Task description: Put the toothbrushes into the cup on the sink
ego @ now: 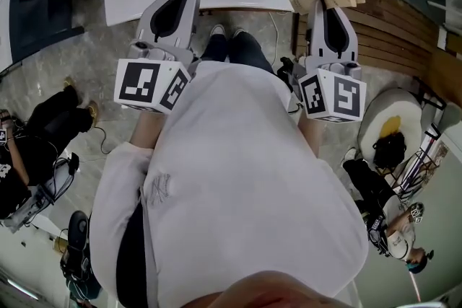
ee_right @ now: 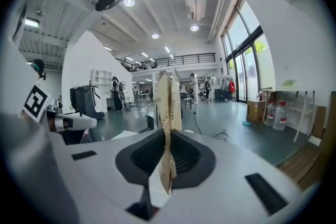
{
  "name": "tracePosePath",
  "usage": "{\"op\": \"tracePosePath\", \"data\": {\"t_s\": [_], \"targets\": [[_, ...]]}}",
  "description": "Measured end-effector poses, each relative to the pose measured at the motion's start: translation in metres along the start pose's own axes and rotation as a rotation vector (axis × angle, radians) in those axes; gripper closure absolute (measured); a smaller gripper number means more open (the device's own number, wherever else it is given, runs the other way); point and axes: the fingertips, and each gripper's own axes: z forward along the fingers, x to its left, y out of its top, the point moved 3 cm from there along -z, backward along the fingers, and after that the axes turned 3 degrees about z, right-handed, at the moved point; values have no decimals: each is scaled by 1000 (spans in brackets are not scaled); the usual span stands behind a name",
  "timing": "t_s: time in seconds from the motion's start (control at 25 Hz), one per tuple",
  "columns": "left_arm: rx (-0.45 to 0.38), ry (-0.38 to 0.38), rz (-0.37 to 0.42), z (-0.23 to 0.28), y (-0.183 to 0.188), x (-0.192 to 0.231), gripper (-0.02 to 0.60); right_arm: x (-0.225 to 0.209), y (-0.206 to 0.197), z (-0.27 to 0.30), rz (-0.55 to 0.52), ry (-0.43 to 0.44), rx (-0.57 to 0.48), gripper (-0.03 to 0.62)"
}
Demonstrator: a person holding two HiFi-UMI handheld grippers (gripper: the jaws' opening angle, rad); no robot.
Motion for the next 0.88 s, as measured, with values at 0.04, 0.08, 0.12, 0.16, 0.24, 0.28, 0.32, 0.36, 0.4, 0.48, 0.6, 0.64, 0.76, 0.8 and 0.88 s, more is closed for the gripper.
{"op": "tracePosePath", "data": {"t_s": [0.04, 0.08, 0.12, 0.16, 0.24, 0.28, 0.32, 0.36, 0.4, 0.48, 0.6, 0.64, 0.76, 0.8, 0.88], "targets": [[2, -1, -3, 0, -1, 1, 584, 0, -1, 0, -1, -2, 3, 557], [3, 0, -5, 1, -2, 1, 584, 0, -1, 1, -2, -3, 5, 557], [4, 1, -7, 0, -3, 1, 584, -1, -1, 1, -3, -3, 6, 557], [4, 4, -10, 0, -4, 2, 584, 0, -1, 1, -4, -3, 7, 557], [4, 10, -14, -2, -5, 3, 584, 0, 0, 1, -6, 0, 11, 557], [4, 13, -16, -2, -5, 3, 584, 0, 0, 1, -7, 2, 11, 557], [3, 16, -17, -1, -5, 3, 584, -1, 0, 1, -6, 4, 11, 557], [1, 18, -17, 0, -4, 2, 584, -3, 0, 2, -6, 5, 11, 557], [0, 21, -18, 2, -4, 2, 584, -5, 0, 4, -6, 8, 13, 557], [0, 27, -19, 7, -3, 1, 584, -10, 1, 7, -6, 13, 16, 557], [2, 37, -25, 19, -3, -1, 584, -19, 2, 16, -8, 28, 24, 557], [3, 40, -26, 25, -2, -2, 584, -24, 3, 20, -6, 32, 24, 557], [4, 49, -25, 51, 4, -8, 584, -46, 9, 36, 1, 45, 22, 557], [2, 51, -23, 60, 7, -11, 584, -54, 12, 41, 2, 49, 20, 557], [-4, 59, -17, 77, 13, -13, 584, -67, 20, 53, -2, 62, 14, 557]]}}
